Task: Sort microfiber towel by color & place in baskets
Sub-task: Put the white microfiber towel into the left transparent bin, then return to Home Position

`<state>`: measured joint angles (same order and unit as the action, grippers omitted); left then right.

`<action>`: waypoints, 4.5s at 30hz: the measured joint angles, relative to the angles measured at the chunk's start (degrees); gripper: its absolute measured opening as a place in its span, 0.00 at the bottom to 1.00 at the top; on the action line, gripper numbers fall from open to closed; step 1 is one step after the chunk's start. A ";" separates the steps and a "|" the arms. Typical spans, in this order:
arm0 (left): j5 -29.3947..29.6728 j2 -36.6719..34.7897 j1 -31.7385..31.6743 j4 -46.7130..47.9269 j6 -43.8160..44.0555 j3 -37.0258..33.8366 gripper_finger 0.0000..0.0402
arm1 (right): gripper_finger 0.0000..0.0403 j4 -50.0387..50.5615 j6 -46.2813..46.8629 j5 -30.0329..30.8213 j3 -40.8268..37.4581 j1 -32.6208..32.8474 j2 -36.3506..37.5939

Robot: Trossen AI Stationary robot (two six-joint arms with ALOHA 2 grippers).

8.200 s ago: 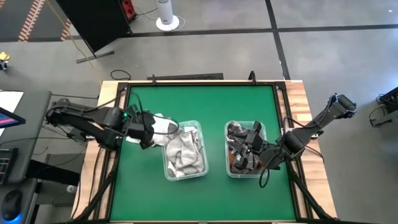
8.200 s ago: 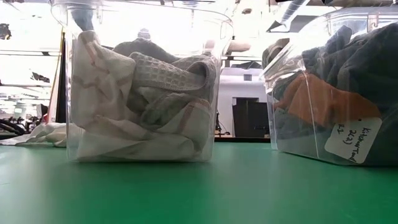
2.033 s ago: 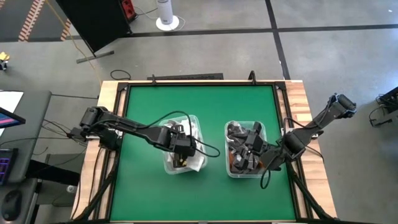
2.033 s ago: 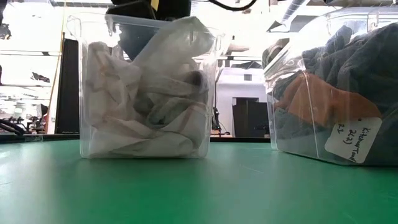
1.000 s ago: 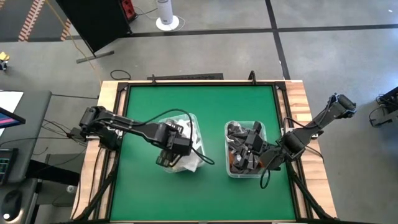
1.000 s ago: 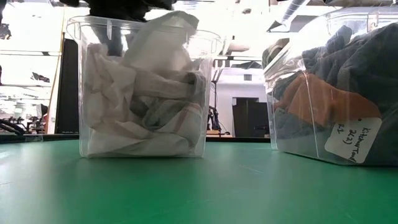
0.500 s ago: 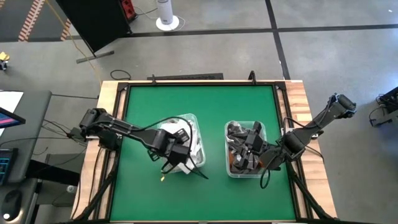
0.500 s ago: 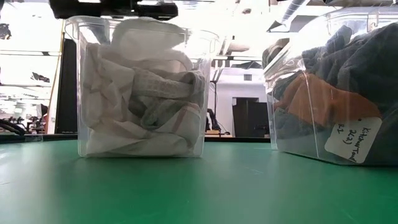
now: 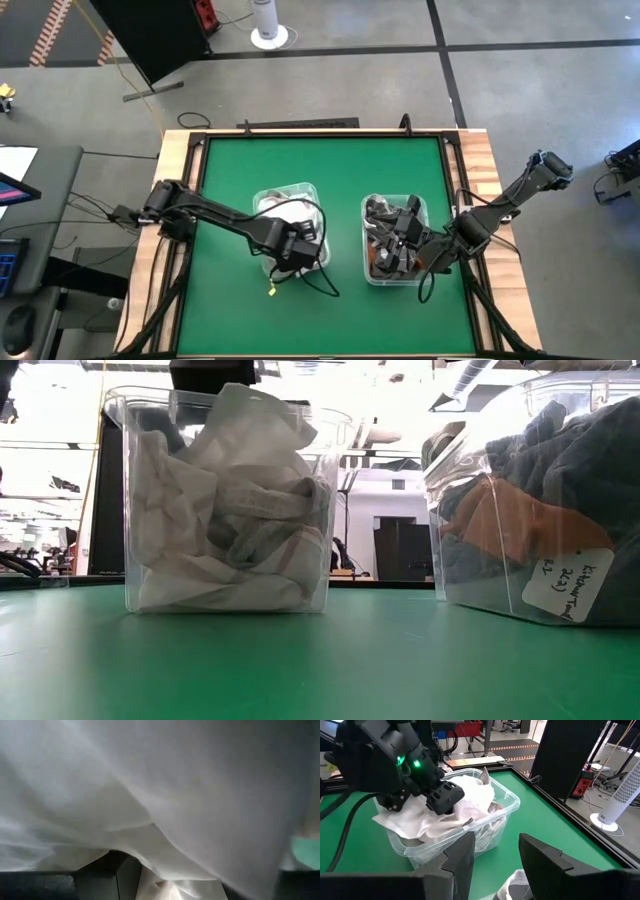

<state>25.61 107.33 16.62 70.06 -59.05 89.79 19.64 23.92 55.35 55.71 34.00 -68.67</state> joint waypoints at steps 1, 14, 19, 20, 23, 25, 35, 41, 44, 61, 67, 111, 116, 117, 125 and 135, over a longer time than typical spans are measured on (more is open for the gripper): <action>-0.78 0.50 -0.05 0.16 0.74 0.03 0.55 | 0.46 0.05 0.00 0.00 0.01 0.00 -0.01; -12.86 0.59 -1.03 -5.50 7.06 0.37 0.55 | 0.46 0.02 0.02 0.00 -0.01 0.00 -0.01; -12.55 -2.10 -1.00 -6.80 8.39 2.37 0.55 | 0.46 0.01 0.00 0.00 -0.01 0.00 0.00; -12.55 -3.07 -0.94 -6.96 8.39 2.80 0.55 | 0.46 0.04 0.00 0.00 -0.01 0.00 0.01; -12.83 -5.96 -0.90 -7.27 8.81 3.17 0.55 | 0.46 0.02 0.00 0.00 -0.01 0.00 0.01; -13.56 -7.72 -0.90 -7.18 9.74 3.17 0.55 | 0.46 0.02 0.00 0.00 0.01 0.00 -0.01; -13.86 -13.66 -4.09 -13.80 33.00 3.22 0.55 | 0.46 -0.07 0.02 0.00 -0.01 0.00 -0.01; -14.20 -13.49 -6.03 -14.92 56.19 0.46 0.55 | 0.46 -0.22 0.01 0.00 0.00 0.00 -0.01; -14.47 -13.44 -7.09 -13.81 64.00 -3.14 0.55 | 0.46 -0.20 0.00 0.00 0.00 0.00 0.01; -13.21 -13.75 -12.41 -25.95 79.84 -22.65 0.55 | 0.46 -0.43 -0.16 0.00 -0.01 0.00 0.00; -13.29 -15.75 -10.95 -23.05 76.08 -17.50 0.55 | 0.46 -0.44 -0.22 0.00 -0.01 0.00 -0.01; -25.56 -6.17 -6.26 -25.16 65.79 -6.23 0.55 | 0.46 -0.24 -0.38 -0.07 -0.01 0.52 0.00; -25.43 -13.36 -4.39 -23.30 65.75 -3.79 0.55 | 0.46 -0.22 -0.37 -0.07 -0.01 0.51 0.01; -25.08 -14.95 -3.97 -23.37 65.75 -3.60 0.55 | 0.46 -0.20 -0.37 -0.07 -0.01 0.48 0.00; -9.29 -27.05 0.96 -25.89 65.18 -6.15 0.55 | 0.44 1.55 0.02 2.71 -3.16 3.21 2.21; -4.70 -39.82 4.48 -44.12 65.01 -26.88 0.55 | 0.34 2.35 -0.20 1.94 -12.03 4.87 16.45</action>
<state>20.91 67.51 21.10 25.94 5.96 62.92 21.99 23.72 57.29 43.68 38.87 -52.23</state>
